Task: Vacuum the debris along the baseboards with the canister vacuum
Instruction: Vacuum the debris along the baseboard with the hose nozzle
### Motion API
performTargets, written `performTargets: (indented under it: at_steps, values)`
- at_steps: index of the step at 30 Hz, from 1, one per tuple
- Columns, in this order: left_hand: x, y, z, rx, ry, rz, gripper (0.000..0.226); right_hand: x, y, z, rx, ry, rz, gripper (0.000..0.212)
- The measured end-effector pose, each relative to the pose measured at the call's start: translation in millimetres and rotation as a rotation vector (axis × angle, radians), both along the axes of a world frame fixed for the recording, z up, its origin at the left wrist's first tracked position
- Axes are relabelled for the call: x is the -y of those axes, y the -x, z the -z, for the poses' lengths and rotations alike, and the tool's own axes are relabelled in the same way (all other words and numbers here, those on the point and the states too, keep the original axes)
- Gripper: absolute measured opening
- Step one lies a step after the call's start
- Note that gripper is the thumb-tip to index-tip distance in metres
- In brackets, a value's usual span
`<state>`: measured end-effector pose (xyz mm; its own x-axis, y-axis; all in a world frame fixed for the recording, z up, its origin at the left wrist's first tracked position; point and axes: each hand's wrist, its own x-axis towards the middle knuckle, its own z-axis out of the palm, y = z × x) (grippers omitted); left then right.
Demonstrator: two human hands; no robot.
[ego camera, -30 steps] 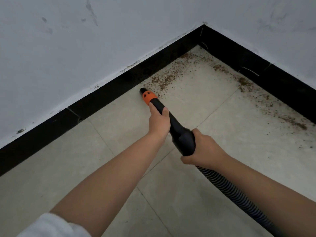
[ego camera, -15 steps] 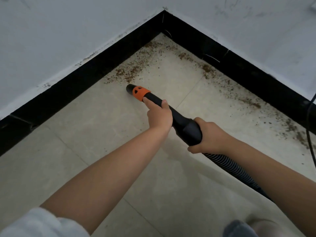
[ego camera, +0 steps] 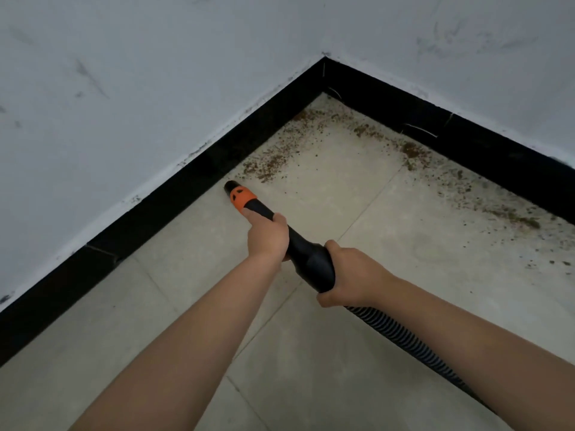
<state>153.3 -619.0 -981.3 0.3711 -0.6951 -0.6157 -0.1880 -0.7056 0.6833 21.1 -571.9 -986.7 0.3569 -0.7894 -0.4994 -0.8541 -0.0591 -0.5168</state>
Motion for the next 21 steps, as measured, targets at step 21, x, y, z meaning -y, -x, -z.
performTargets:
  at_steps: [21]
  values:
    - [9.9, 28.2, -5.8, -0.037, 0.077, 0.143, 0.069, 14.9, 41.6, -13.4, 0.019, 0.010, 0.038, 0.052]
